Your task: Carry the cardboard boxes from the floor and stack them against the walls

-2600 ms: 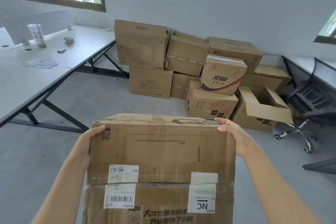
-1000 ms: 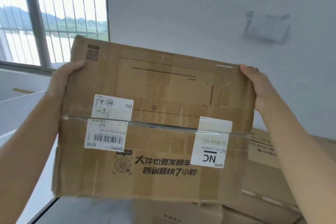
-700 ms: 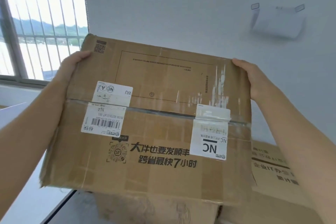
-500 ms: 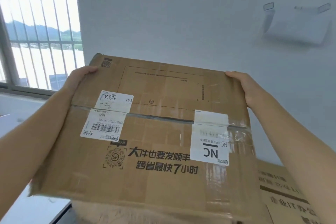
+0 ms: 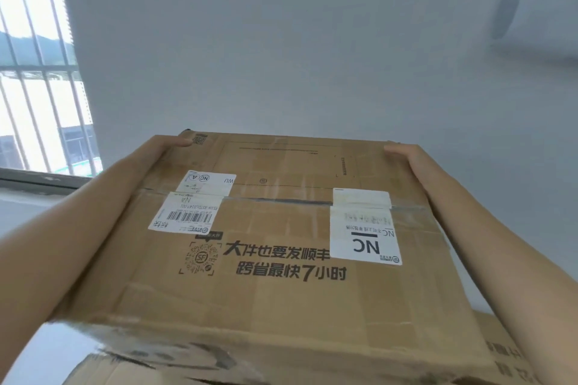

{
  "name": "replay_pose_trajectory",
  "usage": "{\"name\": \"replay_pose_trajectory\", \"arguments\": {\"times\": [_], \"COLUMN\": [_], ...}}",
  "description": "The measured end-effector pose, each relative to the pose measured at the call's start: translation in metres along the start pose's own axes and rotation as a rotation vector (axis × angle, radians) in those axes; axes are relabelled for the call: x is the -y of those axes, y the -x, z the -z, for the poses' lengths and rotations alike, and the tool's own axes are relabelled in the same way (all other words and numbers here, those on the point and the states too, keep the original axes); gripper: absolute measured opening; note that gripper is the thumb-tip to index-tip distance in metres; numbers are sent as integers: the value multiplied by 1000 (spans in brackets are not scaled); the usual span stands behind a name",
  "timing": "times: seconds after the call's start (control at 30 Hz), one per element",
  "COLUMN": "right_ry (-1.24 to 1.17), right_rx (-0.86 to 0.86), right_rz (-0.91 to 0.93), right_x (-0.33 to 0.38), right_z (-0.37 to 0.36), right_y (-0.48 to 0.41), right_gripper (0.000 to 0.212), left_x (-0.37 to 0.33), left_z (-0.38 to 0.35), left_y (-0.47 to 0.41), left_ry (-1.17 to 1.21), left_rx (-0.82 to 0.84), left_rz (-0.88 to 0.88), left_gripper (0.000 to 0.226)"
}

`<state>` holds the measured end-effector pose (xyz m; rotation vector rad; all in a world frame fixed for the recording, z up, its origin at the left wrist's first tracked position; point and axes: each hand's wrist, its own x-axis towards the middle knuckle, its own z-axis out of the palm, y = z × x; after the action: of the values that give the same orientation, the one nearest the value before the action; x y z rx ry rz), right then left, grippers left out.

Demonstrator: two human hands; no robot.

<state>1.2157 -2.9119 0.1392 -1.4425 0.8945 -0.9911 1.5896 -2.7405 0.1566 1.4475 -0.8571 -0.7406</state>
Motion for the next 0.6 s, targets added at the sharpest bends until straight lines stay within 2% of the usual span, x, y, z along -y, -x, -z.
{"name": "replay_pose_trajectory", "arguments": {"times": [0.1,0.2,0.23,0.33,0.4,0.43,0.53,0.6], "right_ry": [-58,-10,38,180,328,356,396,453], "right_rx": [-2,8,-23,-184,-287,-298,-304,-331], "right_rz": [-40,-14,-30,-139,-209,-238,-316,-310], "right_x": [-9,-18,-22,-42,-53,-57,-62,-58], "right_z": [5,-2,-4,-10,-9,-9,-5,-2], "right_y": [-13,-24,-27,-35,-36,-35,-31,-25], "right_gripper": [24,34,40,63,59,51,52,53], "left_x": [5,17,22,35,44,47,48,44], "left_z": [-8,-8,-8,-17,-26,-29,-34,-32], "left_y": [-29,-55,-68,-93,-99,-100,-101,-97], "left_ry": [-18,-127,-244,-858,-1070,-1115,-1161,-1171], "left_rx": [163,131,74,-86,-18,32,104,125], "left_rz": [136,173,141,-37,-89,-94,-148,-164], "left_gripper": [20,31,40,68,76,73,53,48]}}
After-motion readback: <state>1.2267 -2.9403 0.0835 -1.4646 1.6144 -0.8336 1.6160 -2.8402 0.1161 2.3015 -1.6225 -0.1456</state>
